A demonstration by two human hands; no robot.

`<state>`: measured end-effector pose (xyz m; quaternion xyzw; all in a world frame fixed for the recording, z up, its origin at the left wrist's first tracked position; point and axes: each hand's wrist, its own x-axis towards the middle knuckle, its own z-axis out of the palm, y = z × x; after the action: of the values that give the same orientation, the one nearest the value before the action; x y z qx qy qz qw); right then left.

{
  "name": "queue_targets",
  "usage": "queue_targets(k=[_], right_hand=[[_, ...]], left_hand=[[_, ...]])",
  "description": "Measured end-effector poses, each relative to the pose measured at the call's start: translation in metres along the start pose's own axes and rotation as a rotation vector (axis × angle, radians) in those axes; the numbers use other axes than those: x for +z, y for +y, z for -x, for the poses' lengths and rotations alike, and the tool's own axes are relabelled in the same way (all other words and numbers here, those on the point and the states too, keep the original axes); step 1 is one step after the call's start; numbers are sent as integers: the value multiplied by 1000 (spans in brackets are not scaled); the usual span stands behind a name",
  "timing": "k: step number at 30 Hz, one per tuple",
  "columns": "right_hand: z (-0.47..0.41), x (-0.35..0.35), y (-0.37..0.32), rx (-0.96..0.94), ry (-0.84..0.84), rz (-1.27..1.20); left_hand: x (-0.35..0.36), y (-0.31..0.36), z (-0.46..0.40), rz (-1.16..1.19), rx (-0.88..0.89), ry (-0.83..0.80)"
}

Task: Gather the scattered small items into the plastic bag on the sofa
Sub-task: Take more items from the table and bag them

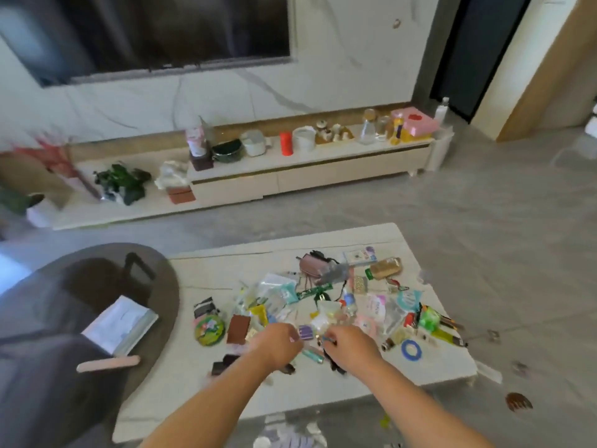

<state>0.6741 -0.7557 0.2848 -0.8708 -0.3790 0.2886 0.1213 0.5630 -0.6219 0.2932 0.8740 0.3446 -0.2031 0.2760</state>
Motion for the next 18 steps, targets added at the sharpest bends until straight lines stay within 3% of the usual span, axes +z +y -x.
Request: queue_targets(k=[10,18], right_hand=[[-24,38,-98,-327,-210,168],[-36,94,-198,-411,-239,214]], left_hand=[[11,-92,59,280,-344,157],[6,-197,90,435,-431,222]])
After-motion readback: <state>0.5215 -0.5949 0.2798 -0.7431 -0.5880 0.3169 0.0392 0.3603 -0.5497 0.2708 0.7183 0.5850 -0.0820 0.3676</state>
